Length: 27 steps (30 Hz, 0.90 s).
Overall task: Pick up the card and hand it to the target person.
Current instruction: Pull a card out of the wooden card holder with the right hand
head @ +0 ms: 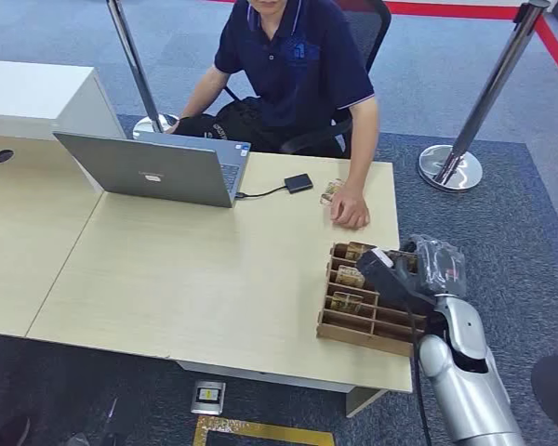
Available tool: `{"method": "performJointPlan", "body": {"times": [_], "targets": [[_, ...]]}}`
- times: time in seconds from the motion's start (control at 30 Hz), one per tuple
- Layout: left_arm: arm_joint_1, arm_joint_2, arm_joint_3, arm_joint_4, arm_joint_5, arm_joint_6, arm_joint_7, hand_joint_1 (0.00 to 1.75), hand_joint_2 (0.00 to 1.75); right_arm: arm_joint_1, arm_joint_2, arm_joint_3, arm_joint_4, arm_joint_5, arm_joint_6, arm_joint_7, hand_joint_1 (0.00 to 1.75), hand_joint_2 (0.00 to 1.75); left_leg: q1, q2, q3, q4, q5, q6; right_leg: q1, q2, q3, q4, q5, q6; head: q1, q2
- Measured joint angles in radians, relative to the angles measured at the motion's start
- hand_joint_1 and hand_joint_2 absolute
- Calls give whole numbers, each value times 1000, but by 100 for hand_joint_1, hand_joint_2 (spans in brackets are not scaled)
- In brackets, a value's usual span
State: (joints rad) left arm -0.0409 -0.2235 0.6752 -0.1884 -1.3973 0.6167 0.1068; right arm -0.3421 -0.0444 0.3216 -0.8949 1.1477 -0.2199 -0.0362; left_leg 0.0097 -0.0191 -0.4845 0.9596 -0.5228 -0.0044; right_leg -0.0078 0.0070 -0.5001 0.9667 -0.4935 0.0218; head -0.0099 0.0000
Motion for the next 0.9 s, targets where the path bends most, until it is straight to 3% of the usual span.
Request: {"method": "performJointPlan", "body": {"times": [0.17, 0.9], "targets": [[0, 0, 0, 0, 0, 0, 0, 0, 0, 0, 0, 0, 0, 0, 0, -2, 129, 175, 0, 0, 0, 0, 0, 0, 0, 0, 0, 0, 0, 0, 0, 0], [0, 0, 0, 0, -12, -3, 0, 0, 0, 25, -9, 0, -55, -8, -1, -11, 126, 175, 0, 0, 0, 0, 0, 0, 0, 0, 0, 0, 0, 0, 0, 0]]}}
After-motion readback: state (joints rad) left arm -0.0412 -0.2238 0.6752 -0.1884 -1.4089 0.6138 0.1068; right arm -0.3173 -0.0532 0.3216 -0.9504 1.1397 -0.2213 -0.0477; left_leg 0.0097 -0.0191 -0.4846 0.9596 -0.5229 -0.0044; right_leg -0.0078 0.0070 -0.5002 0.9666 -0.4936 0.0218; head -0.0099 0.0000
